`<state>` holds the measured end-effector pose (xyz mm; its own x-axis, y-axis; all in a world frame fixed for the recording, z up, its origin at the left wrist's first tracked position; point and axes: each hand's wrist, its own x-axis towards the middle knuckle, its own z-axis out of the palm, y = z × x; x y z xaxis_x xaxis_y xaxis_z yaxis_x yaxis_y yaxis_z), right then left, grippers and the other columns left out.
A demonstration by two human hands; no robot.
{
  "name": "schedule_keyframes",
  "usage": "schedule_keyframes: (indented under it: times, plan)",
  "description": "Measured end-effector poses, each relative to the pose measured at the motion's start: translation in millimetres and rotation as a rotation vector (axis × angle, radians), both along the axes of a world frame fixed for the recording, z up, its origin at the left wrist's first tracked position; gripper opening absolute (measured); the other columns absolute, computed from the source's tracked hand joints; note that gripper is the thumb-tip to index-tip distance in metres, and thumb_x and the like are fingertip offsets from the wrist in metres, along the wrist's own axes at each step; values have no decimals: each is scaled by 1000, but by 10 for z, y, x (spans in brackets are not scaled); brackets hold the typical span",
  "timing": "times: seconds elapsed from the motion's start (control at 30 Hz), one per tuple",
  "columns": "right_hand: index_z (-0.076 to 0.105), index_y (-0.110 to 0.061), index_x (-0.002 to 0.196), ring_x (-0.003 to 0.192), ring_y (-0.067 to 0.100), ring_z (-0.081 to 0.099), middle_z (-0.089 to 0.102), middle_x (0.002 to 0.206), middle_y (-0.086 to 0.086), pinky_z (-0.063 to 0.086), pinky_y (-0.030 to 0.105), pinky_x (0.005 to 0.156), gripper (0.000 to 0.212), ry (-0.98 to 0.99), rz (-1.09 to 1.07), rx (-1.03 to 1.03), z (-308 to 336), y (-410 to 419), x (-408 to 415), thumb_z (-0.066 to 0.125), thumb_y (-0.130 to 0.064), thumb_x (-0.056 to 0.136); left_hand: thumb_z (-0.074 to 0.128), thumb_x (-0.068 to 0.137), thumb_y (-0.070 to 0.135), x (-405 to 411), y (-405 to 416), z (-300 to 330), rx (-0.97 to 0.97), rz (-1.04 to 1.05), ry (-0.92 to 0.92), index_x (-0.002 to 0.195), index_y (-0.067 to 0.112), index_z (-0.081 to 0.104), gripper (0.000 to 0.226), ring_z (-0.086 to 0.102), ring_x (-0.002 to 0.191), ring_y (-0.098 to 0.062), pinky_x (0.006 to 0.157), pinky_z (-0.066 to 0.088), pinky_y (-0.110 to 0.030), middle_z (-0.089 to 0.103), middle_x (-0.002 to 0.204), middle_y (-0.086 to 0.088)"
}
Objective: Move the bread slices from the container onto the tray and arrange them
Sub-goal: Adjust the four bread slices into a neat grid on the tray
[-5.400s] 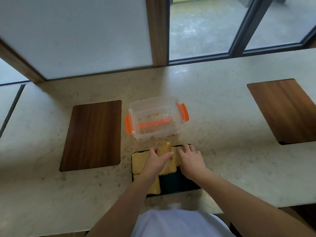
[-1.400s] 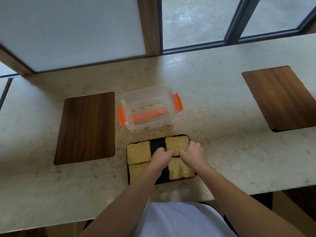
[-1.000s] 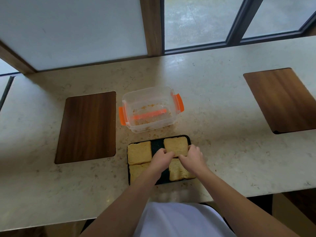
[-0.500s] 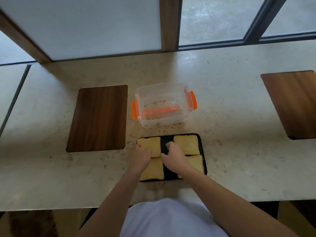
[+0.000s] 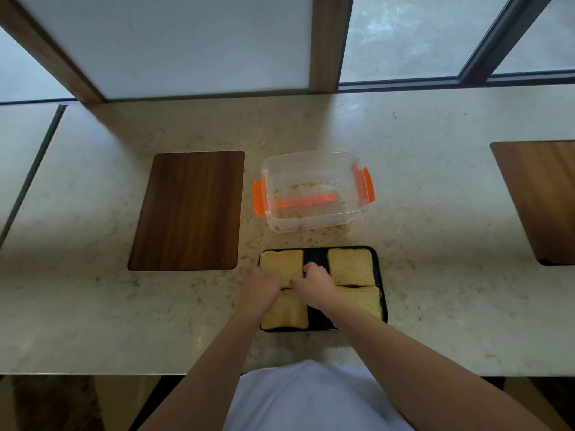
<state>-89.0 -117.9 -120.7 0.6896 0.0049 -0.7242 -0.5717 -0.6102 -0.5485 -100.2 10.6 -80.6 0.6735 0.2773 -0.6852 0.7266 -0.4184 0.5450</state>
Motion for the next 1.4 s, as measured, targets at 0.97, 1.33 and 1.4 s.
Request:
schedule_keyframes:
  times: [0.97,1.33,1.4]
  plan:
    - [51,-9,126,84,15,61,60,96,0,47,28,57,42,-20,-75,-33,60,-337,-46,60,-30,90,56,95,29,4,-119,-157,-19,-22,48,152,2,40,65,52,130,-31,95,45,-39,50,148,-14]
    - [48,-12,131,90,19,65,65,109,7,50,30,62,49,62,-37,34,-8,-280,-470,60,-33,89,59,96,24,-289,-12,-211,-6,-27,3,152,7,37,63,56,101,-15,78,41,-27,53,135,-9]
    - [44,-12,142,85,14,61,64,118,7,42,24,56,59,67,-16,52,-14,-266,-486,59,-34,89,58,96,22,-327,-37,-204,-17,-8,-6,151,9,37,60,53,87,-6,67,39,-24,50,128,-4]
